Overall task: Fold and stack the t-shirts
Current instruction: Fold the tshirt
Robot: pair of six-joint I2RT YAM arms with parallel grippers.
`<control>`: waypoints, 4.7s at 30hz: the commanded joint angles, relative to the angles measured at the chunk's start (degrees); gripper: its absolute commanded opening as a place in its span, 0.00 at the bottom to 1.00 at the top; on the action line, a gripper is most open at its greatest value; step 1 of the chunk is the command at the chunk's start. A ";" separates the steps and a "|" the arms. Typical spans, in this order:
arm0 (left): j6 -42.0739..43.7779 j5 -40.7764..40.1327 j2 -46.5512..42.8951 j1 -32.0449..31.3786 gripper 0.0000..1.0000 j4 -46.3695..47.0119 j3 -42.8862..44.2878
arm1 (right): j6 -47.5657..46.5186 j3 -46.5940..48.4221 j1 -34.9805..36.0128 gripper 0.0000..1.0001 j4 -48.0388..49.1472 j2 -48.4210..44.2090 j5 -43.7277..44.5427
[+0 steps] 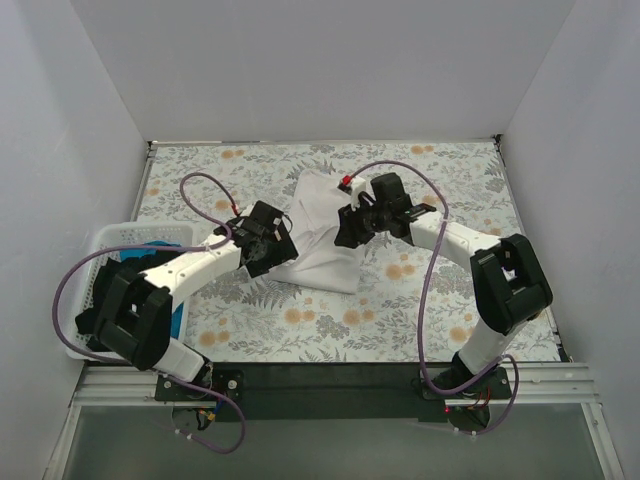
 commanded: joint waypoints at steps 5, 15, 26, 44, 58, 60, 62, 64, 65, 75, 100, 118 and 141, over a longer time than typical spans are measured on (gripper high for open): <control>-0.94 -3.37 -10.37 0.08 0.75 -1.86 -6.25 | -11.06 9.40 7.69 0.52 -3.40 4.53 0.73; -1.82 -5.22 -7.92 2.01 0.75 4.47 -8.73 | -8.34 14.42 9.28 0.52 -3.05 14.81 1.78; 0.02 -4.34 -13.89 7.81 0.75 2.37 -8.98 | -3.42 8.02 2.26 0.48 -2.17 17.64 5.55; 3.19 12.89 -11.35 9.49 0.74 3.42 -13.64 | -9.82 10.82 8.92 0.55 -2.34 5.16 2.40; 2.04 8.93 -12.84 9.58 0.71 1.49 -15.05 | -15.10 22.33 15.52 0.55 -10.78 17.63 -4.45; 2.04 8.93 -12.93 9.58 0.71 1.49 -15.31 | -15.10 23.12 15.70 0.54 -11.31 18.86 -5.42; 1.96 9.11 -12.58 9.58 0.71 1.66 -15.58 | -15.10 23.74 15.87 0.52 -11.75 19.83 -7.27; 1.96 9.20 -12.32 9.58 0.72 1.93 -15.67 | -15.19 24.36 16.14 0.52 -12.36 20.18 -8.41; 2.04 9.11 -12.23 9.58 0.71 1.93 -15.67 | -15.28 24.36 16.31 0.51 -12.36 20.36 -8.59; 2.40 9.02 -11.79 9.58 0.71 2.28 -15.75 | -14.84 24.18 16.84 0.50 -12.80 20.27 -10.70; 3.28 13.24 -6.87 9.58 0.70 5.27 -12.07 | -17.47 37.36 13.24 0.01 -12.89 26.59 6.69; 3.72 17.28 2.10 9.49 0.55 8.70 -7.76 | -11.68 40.10 9.02 0.32 -11.13 28.11 12.16; 3.89 18.60 3.77 8.35 0.48 8.78 -6.26 | -2.27 12.49 -5.48 0.44 -3.93 14.29 5.39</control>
